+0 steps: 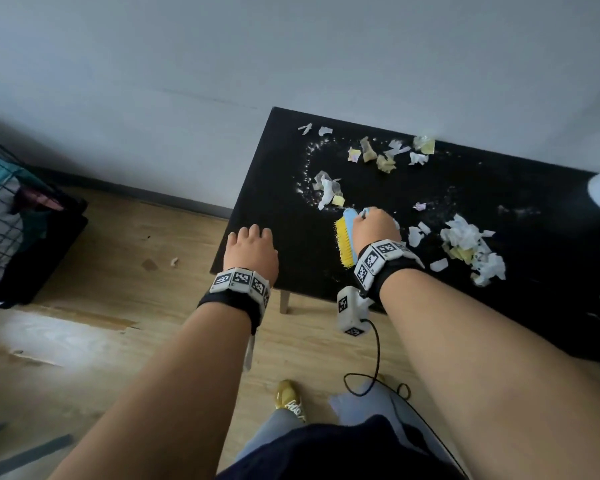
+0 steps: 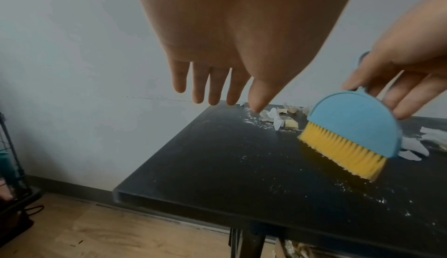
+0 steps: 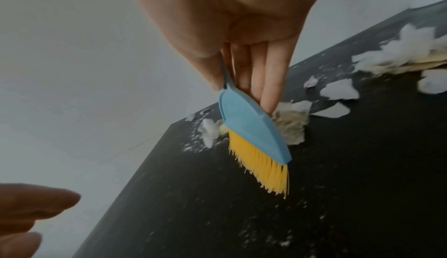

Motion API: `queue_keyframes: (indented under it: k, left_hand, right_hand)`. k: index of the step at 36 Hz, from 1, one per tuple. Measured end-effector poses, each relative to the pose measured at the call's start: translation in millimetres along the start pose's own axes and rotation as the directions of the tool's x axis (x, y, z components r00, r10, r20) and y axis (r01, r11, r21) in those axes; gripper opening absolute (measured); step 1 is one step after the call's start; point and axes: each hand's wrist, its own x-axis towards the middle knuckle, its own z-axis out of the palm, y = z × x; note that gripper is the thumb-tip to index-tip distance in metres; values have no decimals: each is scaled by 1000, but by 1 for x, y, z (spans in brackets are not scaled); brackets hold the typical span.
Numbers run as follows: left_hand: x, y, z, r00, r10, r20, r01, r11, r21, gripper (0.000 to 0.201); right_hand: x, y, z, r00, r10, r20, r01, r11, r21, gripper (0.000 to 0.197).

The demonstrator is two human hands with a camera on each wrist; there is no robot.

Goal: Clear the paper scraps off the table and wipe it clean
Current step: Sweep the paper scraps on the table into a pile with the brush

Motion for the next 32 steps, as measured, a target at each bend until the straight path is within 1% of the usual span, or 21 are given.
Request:
queue_keyframes:
  k: [4,8,11,14,18,24,29,32]
  left_hand:
    - [11,13,0,1000,23,-2,-23,1000,-18,46]
    - [25,22,-2,999,30,-19,-30,999,-25,46]
    - [36,25,-6,999,19,-30,-19,1000,-24,44]
    - [49,23,-11,999,9,-43,-9,1000,-17,45]
    - [64,15,-19,999,-15,-53,15,1000,16,39]
    - [87,1,-28,996,-70,-47,72,996,49,33]
    - [104,-3,-31,995,-98,-27,99,994,41,36]
    - [113,-2,-31,994,-105,-27,106,994,40,37]
  right_hand:
    - [12,20,-15,998,30,-51,-31,999,-32,32]
    - [23,17,-29,994,28,-108,-26,999,20,33]
    - [31,0,-34,991,-22,-132,35,995,98,34]
    - [41,-26,-36,982,-108,-155,137,972,190,28]
    - [53,-63,-29,976,-191,-103,212,942,259,20]
    - [72,-101,-3,966,-257,-7,249,930,270,27]
    - [89,-110,12,970,-224,98,198,955,221,29]
    - [97,-105,12,976,-189,109,167,969,183,29]
